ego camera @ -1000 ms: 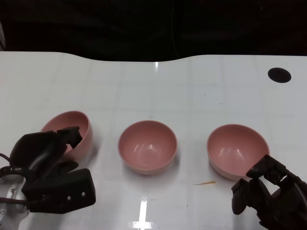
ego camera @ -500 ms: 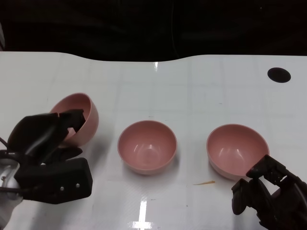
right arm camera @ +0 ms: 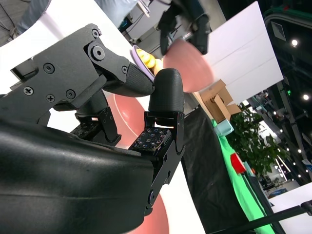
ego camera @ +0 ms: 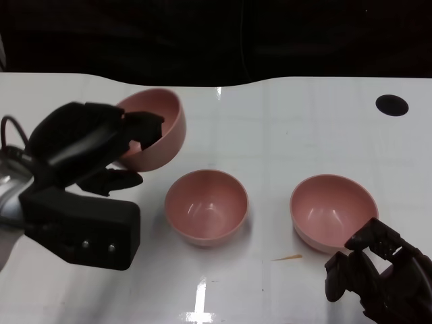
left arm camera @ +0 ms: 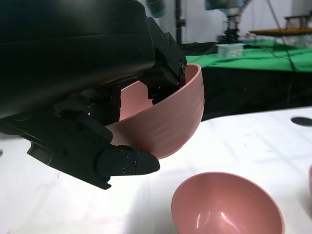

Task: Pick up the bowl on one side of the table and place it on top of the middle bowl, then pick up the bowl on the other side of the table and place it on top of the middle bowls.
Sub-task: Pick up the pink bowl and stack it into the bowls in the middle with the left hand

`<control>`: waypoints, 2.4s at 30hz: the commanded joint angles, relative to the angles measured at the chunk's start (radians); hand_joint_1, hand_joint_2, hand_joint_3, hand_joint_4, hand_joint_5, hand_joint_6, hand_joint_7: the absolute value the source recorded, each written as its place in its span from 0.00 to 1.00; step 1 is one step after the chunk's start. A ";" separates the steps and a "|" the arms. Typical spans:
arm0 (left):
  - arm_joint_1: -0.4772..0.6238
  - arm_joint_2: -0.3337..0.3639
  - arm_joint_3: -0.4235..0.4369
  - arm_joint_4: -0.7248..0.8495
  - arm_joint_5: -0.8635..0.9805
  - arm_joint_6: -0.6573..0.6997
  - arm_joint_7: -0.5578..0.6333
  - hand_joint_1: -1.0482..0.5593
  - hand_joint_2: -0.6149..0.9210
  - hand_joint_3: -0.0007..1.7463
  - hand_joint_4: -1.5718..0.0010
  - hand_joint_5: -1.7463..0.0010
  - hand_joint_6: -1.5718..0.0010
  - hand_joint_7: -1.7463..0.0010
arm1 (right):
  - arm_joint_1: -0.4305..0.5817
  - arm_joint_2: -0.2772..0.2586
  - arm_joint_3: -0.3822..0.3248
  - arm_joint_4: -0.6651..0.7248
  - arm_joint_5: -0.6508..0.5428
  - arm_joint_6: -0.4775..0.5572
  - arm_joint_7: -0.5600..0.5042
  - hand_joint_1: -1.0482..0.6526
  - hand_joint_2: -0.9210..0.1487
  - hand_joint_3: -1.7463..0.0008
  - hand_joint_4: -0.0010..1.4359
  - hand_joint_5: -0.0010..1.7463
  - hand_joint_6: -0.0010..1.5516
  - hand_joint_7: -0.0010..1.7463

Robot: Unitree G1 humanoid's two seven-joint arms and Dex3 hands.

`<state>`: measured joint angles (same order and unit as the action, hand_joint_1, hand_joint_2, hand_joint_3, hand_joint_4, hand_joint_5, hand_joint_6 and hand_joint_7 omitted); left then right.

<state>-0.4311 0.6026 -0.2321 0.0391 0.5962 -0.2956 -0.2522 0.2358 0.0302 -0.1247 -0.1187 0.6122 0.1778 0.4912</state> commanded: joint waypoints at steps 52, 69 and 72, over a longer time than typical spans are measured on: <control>-0.126 -0.157 -0.249 0.309 0.209 -0.195 0.065 0.49 1.00 0.17 0.31 0.93 0.37 0.98 | 0.009 0.026 0.019 0.000 -0.007 -0.042 0.002 0.56 0.30 0.43 0.59 0.94 0.56 0.71; -0.124 -0.168 -0.260 0.384 0.252 -0.226 0.178 0.49 1.00 0.15 0.23 0.91 0.30 0.96 | 0.004 0.025 0.018 0.025 -0.006 -0.065 0.016 0.55 0.30 0.43 0.59 0.95 0.56 0.71; -0.123 -0.167 -0.268 0.399 0.280 -0.227 0.235 0.49 1.00 0.14 0.25 0.92 0.33 0.98 | 0.004 0.020 0.017 0.022 -0.004 -0.056 0.015 0.56 0.30 0.43 0.59 0.95 0.57 0.71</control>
<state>-0.5373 0.4246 -0.4930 0.4259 0.8581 -0.5157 -0.0516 0.2402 0.0621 -0.0961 -0.0958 0.5989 0.1209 0.5033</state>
